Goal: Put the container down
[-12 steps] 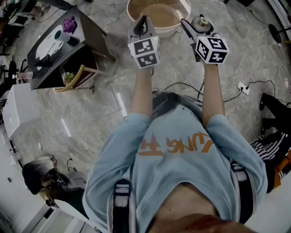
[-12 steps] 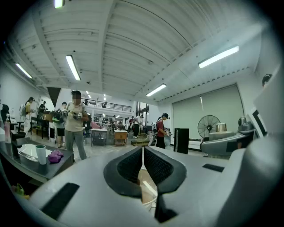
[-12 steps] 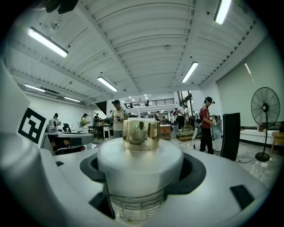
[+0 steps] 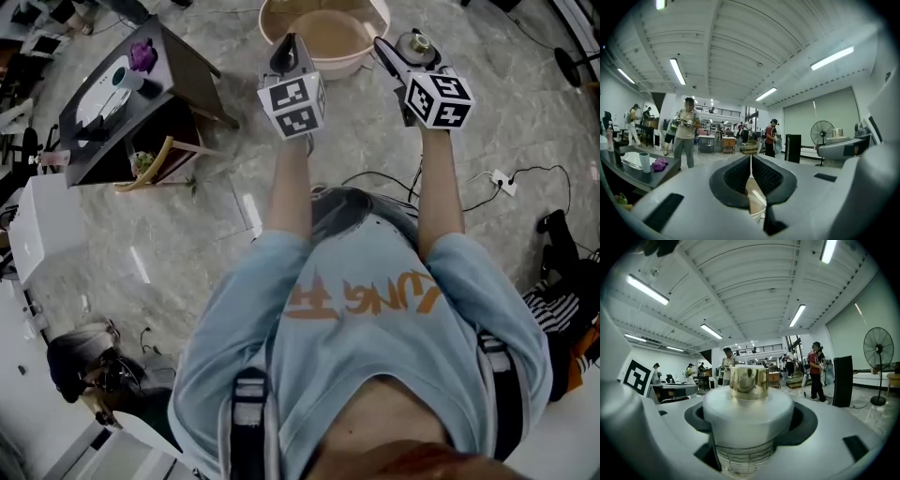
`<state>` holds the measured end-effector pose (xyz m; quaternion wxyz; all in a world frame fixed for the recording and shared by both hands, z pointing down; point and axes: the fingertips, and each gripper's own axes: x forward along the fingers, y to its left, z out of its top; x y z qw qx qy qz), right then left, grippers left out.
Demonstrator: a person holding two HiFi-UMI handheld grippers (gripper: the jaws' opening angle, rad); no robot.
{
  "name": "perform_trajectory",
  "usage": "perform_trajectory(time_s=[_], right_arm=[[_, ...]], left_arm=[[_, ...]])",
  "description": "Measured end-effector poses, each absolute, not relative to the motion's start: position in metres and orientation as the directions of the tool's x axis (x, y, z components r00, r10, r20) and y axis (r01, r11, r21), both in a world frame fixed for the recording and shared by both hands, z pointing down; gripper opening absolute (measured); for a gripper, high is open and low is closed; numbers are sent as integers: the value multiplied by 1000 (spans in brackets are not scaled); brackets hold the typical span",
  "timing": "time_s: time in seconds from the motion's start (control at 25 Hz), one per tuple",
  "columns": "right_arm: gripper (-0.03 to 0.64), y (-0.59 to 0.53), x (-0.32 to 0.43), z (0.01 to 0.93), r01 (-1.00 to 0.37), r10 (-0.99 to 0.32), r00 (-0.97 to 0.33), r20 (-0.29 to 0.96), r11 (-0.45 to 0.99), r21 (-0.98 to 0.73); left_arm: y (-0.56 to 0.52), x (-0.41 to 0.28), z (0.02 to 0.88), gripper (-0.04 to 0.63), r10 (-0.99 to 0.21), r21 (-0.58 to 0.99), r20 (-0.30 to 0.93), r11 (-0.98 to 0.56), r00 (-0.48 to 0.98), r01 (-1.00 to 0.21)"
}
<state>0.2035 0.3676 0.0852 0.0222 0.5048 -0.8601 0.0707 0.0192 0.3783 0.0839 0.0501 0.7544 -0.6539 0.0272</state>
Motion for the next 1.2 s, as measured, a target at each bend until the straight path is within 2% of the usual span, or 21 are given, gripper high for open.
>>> perform_trajectory(time_s=[0.56,0.88,1.2], right_arm=[[360,368,236,82,-858,-857,-508,86,495,-134],[360,368,215,74,-822,-824,-564,61,551,-146],[360,350,209,68,-821,-823,-566,49,558,-116]], left_arm=[[392,21,78,37,-994,41,89,-60,63,-997],[410,-8,70,37,-997,40,79,23,-20,-999],[389,-13,68,37,-998,43,62,26,-24,-999]])
